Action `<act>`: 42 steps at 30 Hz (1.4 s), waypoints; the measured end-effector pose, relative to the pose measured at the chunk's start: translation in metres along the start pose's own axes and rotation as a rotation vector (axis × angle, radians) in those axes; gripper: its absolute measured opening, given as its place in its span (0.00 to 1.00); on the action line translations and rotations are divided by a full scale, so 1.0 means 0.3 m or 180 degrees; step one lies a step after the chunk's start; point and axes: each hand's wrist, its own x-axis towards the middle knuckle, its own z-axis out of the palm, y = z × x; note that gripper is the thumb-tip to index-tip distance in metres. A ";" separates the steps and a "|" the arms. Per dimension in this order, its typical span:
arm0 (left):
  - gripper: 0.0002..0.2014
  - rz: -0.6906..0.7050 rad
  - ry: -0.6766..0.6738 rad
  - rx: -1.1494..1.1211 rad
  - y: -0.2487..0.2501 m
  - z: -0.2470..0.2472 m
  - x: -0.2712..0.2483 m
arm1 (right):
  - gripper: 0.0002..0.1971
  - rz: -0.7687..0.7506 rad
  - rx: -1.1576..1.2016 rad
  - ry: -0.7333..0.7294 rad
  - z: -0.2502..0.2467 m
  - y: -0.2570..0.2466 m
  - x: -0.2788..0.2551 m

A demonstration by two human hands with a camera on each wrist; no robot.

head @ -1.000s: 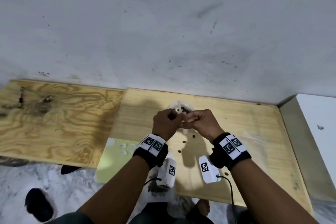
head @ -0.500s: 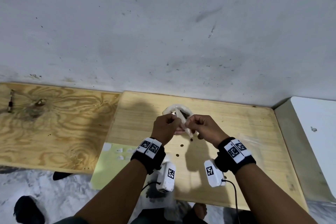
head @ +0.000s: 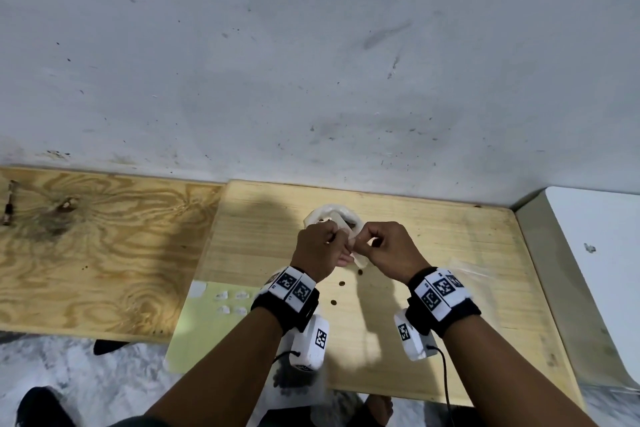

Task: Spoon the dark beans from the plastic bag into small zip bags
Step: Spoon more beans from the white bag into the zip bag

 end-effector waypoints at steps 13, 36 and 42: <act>0.13 0.0940 0.0303 0.1667 -0.043 -0.016 -0.006 | 0.14 0.0113 -0.0016 0.0330 -0.016 0.012 0.015; 0.43 0.1515 -0.0371 0.2073 -0.183 -0.025 0.049 | 0.08 0.0421 -0.0659 -0.0091 0.021 0.020 0.047; 0.41 0.0889 -0.0344 0.1928 -0.221 -0.077 0.087 | 0.07 0.0761 0.0351 -0.0272 0.038 0.095 0.071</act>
